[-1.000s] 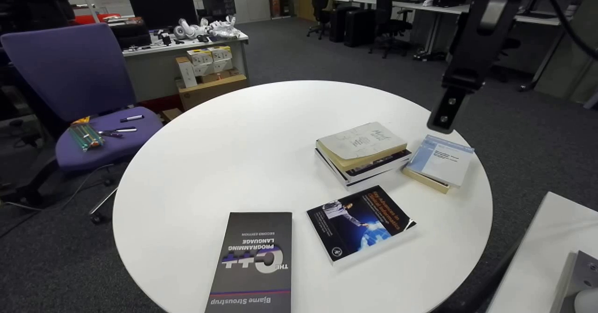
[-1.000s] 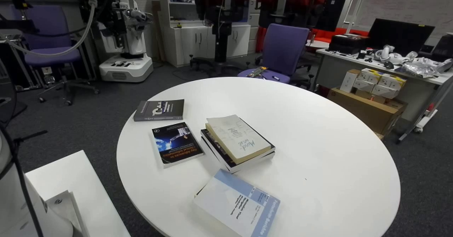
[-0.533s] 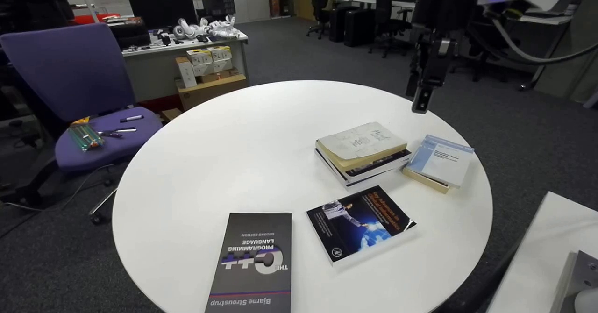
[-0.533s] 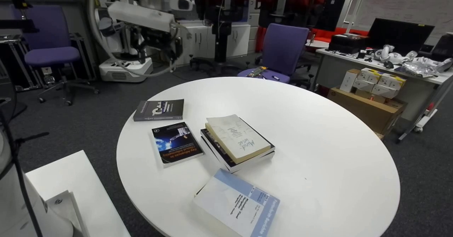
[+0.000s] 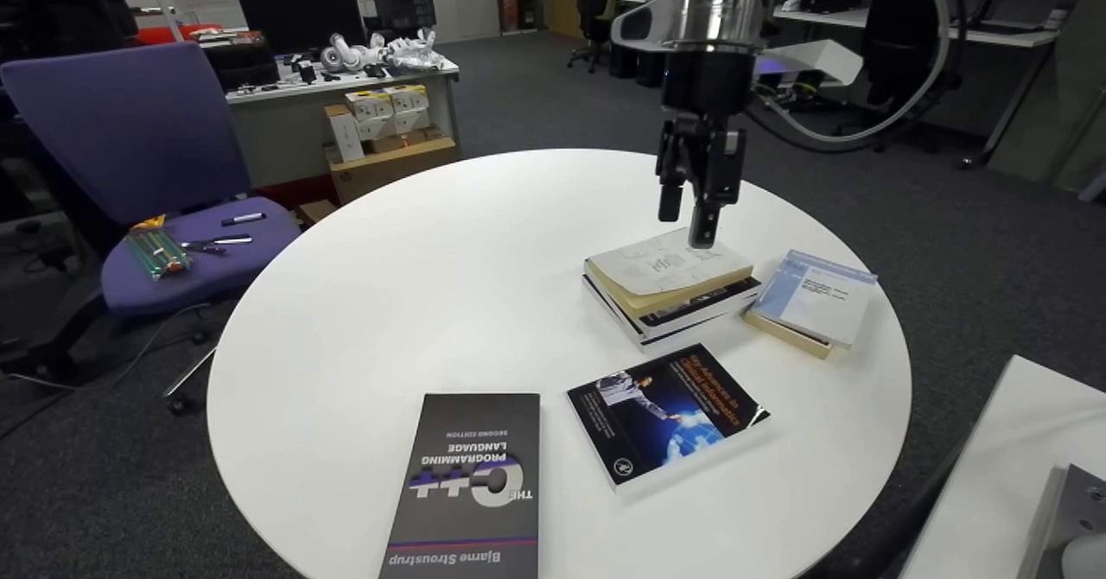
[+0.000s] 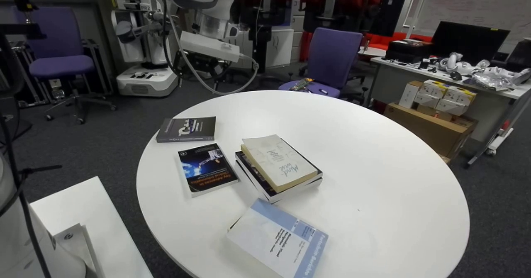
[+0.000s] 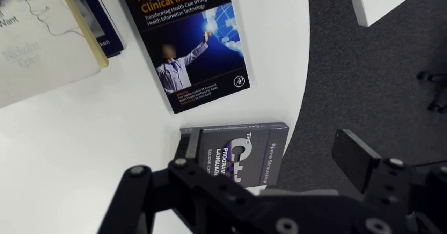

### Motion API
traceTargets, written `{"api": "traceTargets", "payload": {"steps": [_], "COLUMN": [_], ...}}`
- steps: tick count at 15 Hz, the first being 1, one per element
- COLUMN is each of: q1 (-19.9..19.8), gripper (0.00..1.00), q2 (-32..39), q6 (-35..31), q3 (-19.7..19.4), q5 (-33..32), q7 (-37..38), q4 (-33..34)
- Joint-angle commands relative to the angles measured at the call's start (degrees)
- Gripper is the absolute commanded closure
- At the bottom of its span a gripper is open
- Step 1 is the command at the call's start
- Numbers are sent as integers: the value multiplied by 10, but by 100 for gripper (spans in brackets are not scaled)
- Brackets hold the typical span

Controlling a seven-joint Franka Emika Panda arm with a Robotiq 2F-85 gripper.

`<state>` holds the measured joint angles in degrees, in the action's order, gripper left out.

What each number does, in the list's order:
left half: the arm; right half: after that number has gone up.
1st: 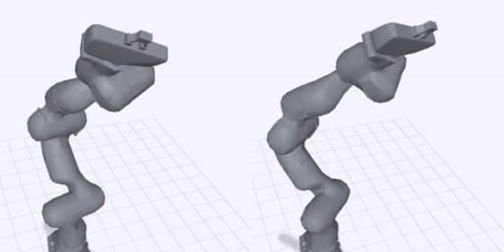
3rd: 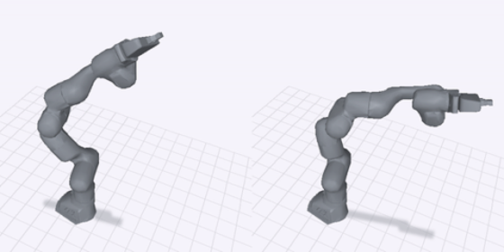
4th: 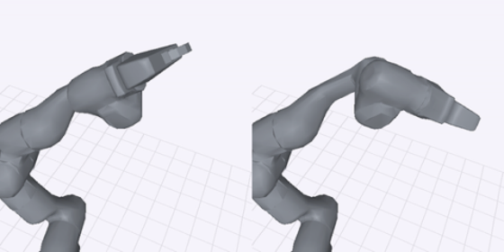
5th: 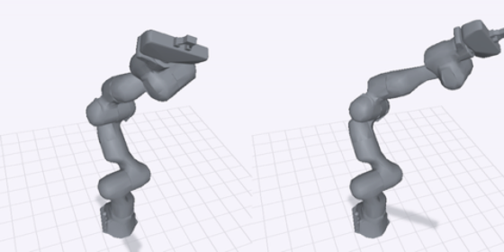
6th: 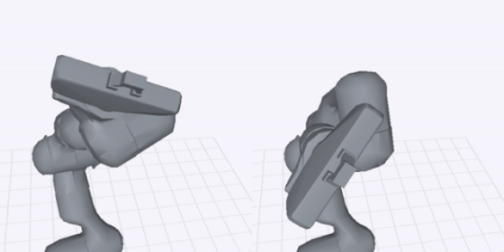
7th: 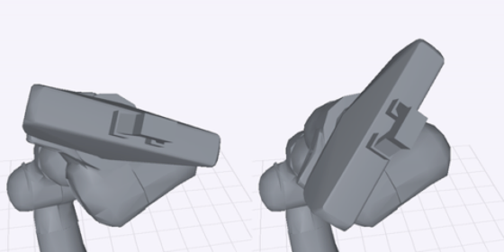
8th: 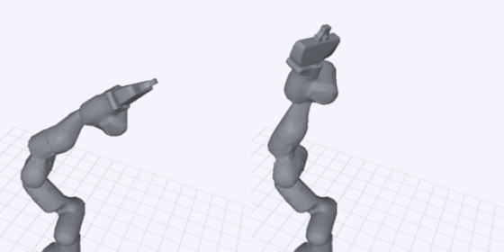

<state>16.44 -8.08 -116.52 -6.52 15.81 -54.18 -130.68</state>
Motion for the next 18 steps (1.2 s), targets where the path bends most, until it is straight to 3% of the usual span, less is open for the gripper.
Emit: {"api": "traceTargets", "payload": {"steps": [1,13,18], "q1": [-35,-40,-80], "gripper": [0,0,0], "q2": [11,24,144], "q6": [2,-7,-13], "q3": [41,43,55], "q5": [5,12,10], "q7": [-3,-1,-3], "q4": [9,16,108]}}
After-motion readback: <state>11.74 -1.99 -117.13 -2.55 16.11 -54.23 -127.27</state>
